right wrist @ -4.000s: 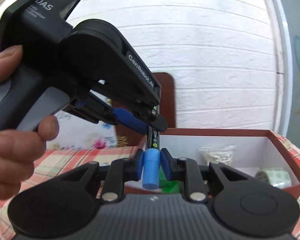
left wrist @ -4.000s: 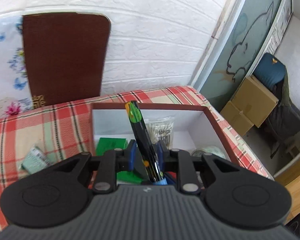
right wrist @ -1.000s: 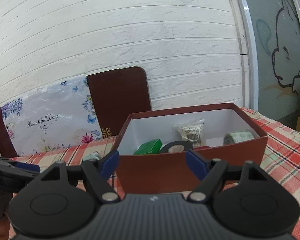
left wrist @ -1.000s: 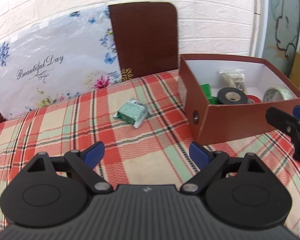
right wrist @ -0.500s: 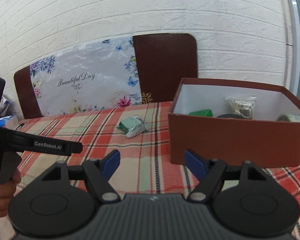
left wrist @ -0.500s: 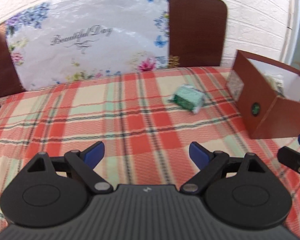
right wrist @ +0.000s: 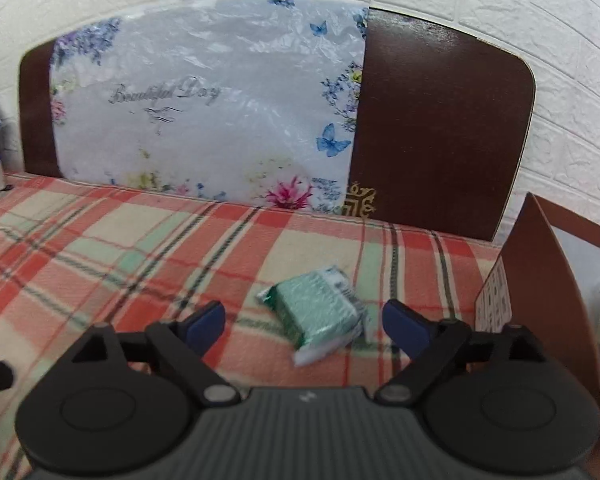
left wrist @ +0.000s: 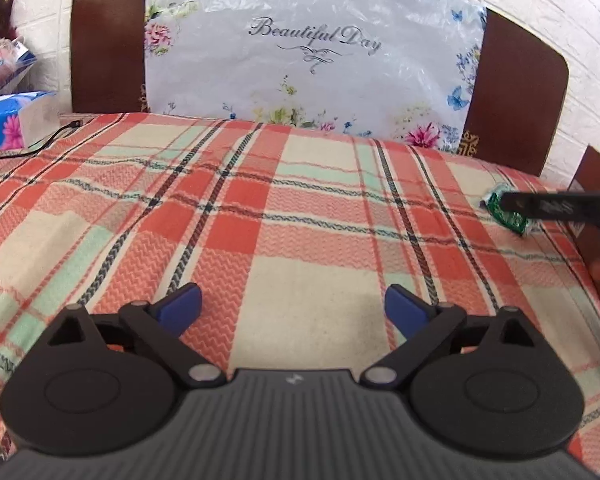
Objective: Organize objects
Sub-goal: 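Grasp the green wrapped packet with the right gripper, then carry the green packet into the brown box and release it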
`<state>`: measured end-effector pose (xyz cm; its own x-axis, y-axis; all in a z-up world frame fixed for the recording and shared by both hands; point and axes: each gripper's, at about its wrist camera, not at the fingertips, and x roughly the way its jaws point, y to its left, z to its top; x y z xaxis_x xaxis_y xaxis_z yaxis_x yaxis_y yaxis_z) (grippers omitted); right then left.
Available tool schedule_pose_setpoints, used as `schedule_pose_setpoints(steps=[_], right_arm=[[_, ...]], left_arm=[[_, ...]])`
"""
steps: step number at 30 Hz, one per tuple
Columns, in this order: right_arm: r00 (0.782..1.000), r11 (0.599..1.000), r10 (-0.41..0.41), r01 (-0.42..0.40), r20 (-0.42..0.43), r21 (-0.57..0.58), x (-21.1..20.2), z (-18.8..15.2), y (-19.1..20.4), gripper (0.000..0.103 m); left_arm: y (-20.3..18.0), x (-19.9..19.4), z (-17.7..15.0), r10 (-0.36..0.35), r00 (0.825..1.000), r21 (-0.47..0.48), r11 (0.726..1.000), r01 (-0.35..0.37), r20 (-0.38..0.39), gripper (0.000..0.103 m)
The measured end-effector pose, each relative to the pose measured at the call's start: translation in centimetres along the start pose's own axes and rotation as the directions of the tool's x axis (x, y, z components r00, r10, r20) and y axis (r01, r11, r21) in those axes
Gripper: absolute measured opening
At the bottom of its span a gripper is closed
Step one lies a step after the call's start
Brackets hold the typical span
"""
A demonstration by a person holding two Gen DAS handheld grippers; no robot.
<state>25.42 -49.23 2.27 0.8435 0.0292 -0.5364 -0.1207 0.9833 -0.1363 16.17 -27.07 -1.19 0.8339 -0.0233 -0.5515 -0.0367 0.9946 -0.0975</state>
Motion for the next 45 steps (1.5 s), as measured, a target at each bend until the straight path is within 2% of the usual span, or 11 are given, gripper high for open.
schedule_pose_setpoints(steps=[3,6,12,19,20,22,24,30,36,40,45], right_arm=[[0.995,1.000,-0.014,0.016,-0.094,0.024,4.1,-0.1,-1.3,0.087],[0.992,0.991,0.092,-0.083,-0.090,0.101,4.5,-0.5,-2.9,0.049],[0.984,0.989,0.148,-0.146,-0.101,0.023,-0.2,-3.1,-0.7,0.048],[0.976,0.982,0.185,-0.179,-0.114,0.061,-10.7,-9.1,-0.8,0.049],[0.978,0.983,0.179,-0.172,-0.111,0.067,-11.9,-9.7,-0.8,0.051],[0.979,0.982,0.179,-0.171,-0.102,0.079,-13.7,-10.8,-1.0,0.073],[0.982,0.983,0.170,-0.163,-0.087,0.080,-15.1,-11.5,-1.4,0.074],[0.978,0.980,0.189,-0.183,-0.085,0.072,-16.6,-12.2,-2.9,0.074],[0.969,0.971,0.230,-0.222,-0.092,0.092,-16.6,-13.0,-3.8,0.078],[0.961,0.967,0.254,-0.250,-0.108,0.046,-16.4,-12.9,-3.5,0.085],[0.956,0.963,0.268,-0.264,-0.121,0.044,-16.1,-13.2,-4.2,0.085]], left_arm=[[0.2,0.1,0.0,-0.019,1.000,-0.011,1.000,0.019,0.003,0.099],[0.6,0.0,-0.2,-0.026,1.000,-0.020,0.999,0.027,0.005,0.100],[0.5,0.2,-0.1,-0.026,1.000,-0.014,1.000,0.026,-0.001,0.101],[-0.2,0.4,-0.1,-0.007,0.999,0.043,0.999,0.009,-0.035,0.103],[-0.5,0.5,0.0,0.001,0.999,0.059,0.998,0.001,-0.045,0.103],[-1.0,0.1,0.2,0.013,0.997,0.074,0.997,-0.008,-0.074,0.103],[-1.2,-1.1,0.3,-0.042,0.994,0.019,0.999,0.044,-0.101,0.102],[-6.4,-5.3,0.4,-0.273,0.935,0.019,0.958,0.285,-0.228,0.095],[-11.6,-6.1,0.0,-0.479,0.805,-0.021,0.863,0.504,-0.349,0.097],[-12.5,-5.2,-0.2,-0.463,0.801,-0.054,0.875,0.481,-0.379,0.097],[-12.4,-5.0,0.1,-0.493,0.772,-0.145,0.866,0.479,-0.401,0.097]])
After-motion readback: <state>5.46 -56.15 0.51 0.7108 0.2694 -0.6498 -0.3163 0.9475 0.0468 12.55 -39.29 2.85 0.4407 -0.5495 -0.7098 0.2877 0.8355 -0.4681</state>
